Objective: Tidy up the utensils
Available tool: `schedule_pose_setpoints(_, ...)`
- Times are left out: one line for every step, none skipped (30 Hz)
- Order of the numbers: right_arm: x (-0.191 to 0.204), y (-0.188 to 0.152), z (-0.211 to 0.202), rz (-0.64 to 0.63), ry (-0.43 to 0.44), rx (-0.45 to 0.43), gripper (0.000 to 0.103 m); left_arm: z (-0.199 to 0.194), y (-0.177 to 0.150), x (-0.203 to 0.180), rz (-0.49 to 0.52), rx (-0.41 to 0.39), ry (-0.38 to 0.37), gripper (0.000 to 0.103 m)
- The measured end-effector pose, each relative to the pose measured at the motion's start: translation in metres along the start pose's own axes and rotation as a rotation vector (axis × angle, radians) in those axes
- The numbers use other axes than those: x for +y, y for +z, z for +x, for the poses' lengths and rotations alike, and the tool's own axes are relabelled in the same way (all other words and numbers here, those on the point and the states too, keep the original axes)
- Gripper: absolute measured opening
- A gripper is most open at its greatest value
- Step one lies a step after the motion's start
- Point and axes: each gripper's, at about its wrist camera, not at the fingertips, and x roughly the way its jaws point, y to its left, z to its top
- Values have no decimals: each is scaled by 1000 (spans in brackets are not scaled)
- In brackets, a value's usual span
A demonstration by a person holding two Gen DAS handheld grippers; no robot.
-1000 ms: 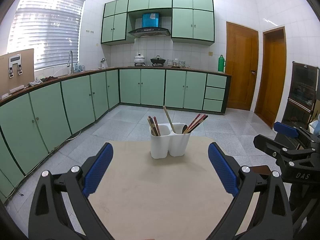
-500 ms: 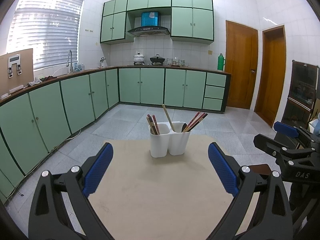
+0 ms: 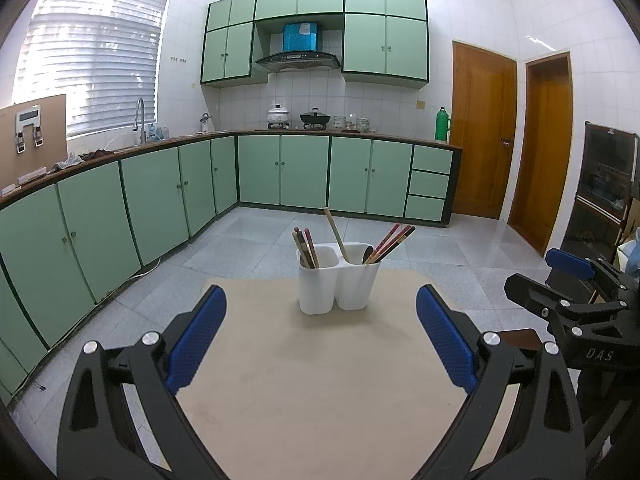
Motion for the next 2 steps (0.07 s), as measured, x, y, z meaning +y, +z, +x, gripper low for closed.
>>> schedule_pose_setpoints(0,0,0,0,0,0,97,0,0,0,-1,0,1,93)
schedule_pose_setpoints(0,0,0,-1,0,-1,97,1,0,0,-1,1,2,93)
